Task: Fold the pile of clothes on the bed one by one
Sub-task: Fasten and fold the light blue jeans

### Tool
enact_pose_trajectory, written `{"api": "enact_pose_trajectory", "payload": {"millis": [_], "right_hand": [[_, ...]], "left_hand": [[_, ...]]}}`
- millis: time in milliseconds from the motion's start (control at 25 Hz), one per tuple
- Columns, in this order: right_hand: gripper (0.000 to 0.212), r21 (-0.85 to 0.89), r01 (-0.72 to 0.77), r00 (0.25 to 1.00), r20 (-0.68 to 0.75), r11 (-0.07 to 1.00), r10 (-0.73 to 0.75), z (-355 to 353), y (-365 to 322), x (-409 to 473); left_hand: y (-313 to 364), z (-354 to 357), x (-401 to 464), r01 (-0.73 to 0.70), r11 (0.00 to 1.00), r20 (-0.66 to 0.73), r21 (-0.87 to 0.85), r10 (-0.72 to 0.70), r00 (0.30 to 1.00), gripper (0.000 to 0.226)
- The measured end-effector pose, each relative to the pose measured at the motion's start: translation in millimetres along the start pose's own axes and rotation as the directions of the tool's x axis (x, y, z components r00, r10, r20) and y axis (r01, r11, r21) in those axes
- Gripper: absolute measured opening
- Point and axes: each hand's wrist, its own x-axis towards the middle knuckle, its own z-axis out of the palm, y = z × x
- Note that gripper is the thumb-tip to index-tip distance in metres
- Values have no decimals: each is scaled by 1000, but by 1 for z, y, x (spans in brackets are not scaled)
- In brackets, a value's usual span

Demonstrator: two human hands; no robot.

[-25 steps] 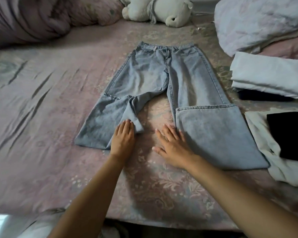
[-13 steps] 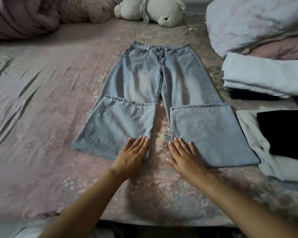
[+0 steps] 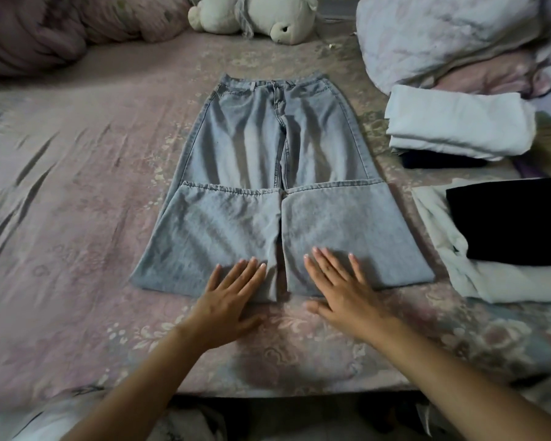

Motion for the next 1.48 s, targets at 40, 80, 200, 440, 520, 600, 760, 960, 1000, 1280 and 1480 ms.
{"api": "enact_pose_trajectory", "payload": {"millis": [40,80,200,440,520,600,760,960,1000,1280,1480], "right_hand": [[84,-37,-15,999,36,999,17,-1,15,-9],[82,-27,-55,993,108,998,58,-3,31,-16],[76,-61,-122,966,224,991,132,-7,65,-21],[54,-109,-21,965,259,994,49,-13,69,-34],[84,-81,3,963,270,997,19,-8,75,-42],[84,-148,-43,975,209,988,73,-9,84,-45],[49,-162,-162,970,154,973,187,-15,95,-56],[34,-155,-35,998,40,987,41,-9,94,-65],[50,-153,-23,994,98,988,39,-10,91,-67],[55,87,-567,819,-41,819,572,-23,74,-62],[48,336,-747,622,53,573,781,-48,69,-35]], "left_hand": [[-2,1,-3,-16,999,-30,37,17,999,82],[1,2,0,-35,999,2,25,35,999,79],[19,7,25,-86,996,50,9,86,995,65],[27,-5,22,-32,999,161,33,27,987,82],[37,-7,21,-39,997,83,65,34,996,80],[52,-4,31,-101,992,8,72,100,995,76],[75,6,57,-193,977,6,88,193,981,54],[82,6,57,-282,942,81,181,271,959,50],[83,9,56,-285,940,80,187,275,958,50],[99,-10,55,-34,998,272,-60,49,961,67],[98,-29,77,103,865,110,-492,-56,992,50]]}}
